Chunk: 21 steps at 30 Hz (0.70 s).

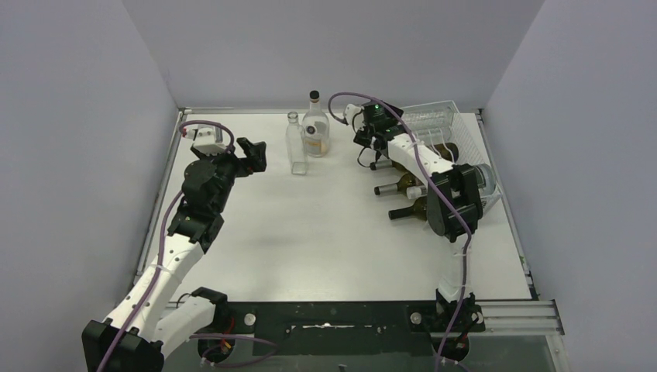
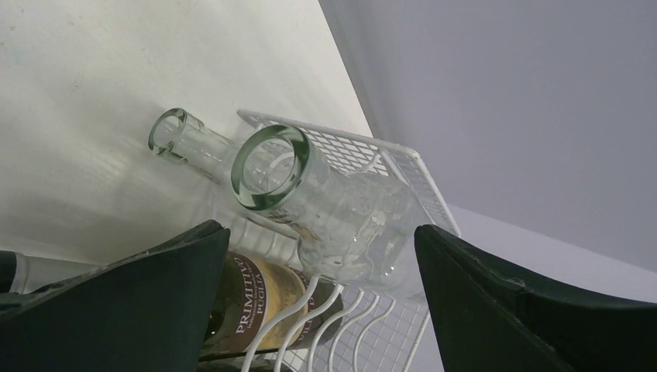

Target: Take the wine bottle off the wine rack

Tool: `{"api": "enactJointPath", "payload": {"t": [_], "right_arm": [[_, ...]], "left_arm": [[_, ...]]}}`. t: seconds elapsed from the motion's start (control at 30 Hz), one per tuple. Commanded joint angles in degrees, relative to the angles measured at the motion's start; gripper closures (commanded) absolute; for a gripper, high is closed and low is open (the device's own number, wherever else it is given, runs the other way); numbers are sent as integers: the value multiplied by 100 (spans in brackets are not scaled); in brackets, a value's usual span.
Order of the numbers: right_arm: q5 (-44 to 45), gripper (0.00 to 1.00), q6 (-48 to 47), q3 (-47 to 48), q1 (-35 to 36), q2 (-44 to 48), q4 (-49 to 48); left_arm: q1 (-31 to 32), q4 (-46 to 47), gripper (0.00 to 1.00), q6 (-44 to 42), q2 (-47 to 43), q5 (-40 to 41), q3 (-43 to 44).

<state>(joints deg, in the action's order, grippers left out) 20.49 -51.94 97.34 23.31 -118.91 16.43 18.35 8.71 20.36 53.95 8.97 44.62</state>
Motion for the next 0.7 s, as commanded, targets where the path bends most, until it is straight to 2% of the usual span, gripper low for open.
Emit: {"api": "enactJointPath", "payload": {"t": [0.0, 0.23, 0.47, 0.67], "right_arm": [[36, 5, -160, 314, -1, -28, -306], [73, 6, -297, 400, 26, -176, -394], [-96, 17, -493, 425, 25, -234, -467], [-14, 21, -675, 346, 51, -249, -634]], "left_arm": [[38, 192, 8, -49, -17, -6, 161], [37, 206, 7, -41, 1, -23, 153], [37, 212, 8, -41, 9, -38, 148], [42, 219, 7, -41, 10, -46, 143]]}}
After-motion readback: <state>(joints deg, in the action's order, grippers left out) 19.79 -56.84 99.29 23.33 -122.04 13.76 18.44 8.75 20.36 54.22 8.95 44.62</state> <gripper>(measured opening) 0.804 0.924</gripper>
